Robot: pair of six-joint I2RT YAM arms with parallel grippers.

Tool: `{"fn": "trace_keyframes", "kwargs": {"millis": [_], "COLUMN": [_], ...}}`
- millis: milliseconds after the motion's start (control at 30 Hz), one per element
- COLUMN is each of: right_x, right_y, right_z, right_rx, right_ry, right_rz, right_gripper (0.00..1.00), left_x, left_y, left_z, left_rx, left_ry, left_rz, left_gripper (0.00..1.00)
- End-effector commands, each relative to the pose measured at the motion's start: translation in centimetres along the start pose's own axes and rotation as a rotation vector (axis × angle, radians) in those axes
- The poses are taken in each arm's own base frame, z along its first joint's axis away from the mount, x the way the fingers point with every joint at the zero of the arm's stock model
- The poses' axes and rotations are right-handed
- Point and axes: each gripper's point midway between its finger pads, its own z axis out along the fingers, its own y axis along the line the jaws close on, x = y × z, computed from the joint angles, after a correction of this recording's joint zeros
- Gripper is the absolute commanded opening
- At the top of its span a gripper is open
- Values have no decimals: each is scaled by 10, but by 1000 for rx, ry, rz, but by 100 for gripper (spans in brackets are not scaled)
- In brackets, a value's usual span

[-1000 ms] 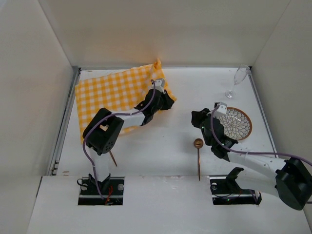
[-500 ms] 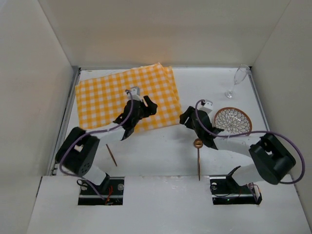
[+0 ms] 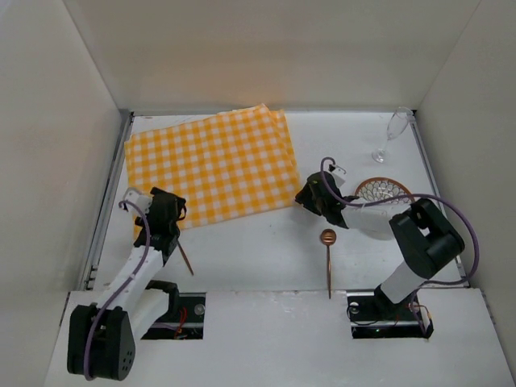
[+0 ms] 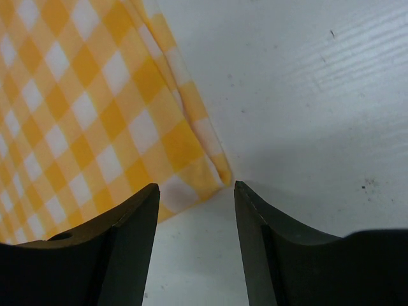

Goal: Set the dinner table for one person

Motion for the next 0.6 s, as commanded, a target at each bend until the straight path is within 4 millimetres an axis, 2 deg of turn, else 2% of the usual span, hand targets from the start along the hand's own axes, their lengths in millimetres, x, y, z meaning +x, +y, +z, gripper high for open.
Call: {"fn": "trace_keyframes", "kwargs": {"millis": [0,167,233,300,367,567], "right_x": [8,16,14,10,1,-23], "right_y": [3,9,12,14,18,30], "right_z": [5,17,20,23,22,10], "right_rx": [16,-4,-11,-18,-40,-114], "right_ry": [49,96,93,85,59,4], "right_rz": [39,60,64,75,97,126], "right_gripper": [56,52,42,26,16,13], "left_x": [11,13,14,14,13,-1], "left_y": [61,90,101,112,123,124], "left_z": [-2,1,1,2,3,12], "left_rx": [-179,-246,-276,-310,-339,-303], "left_ry": [35,28,20,10,-6,-85], "left_rz": [-76,-128,-126,-127,-137,-201], "left_gripper": [65,65,65,65,65,65]}}
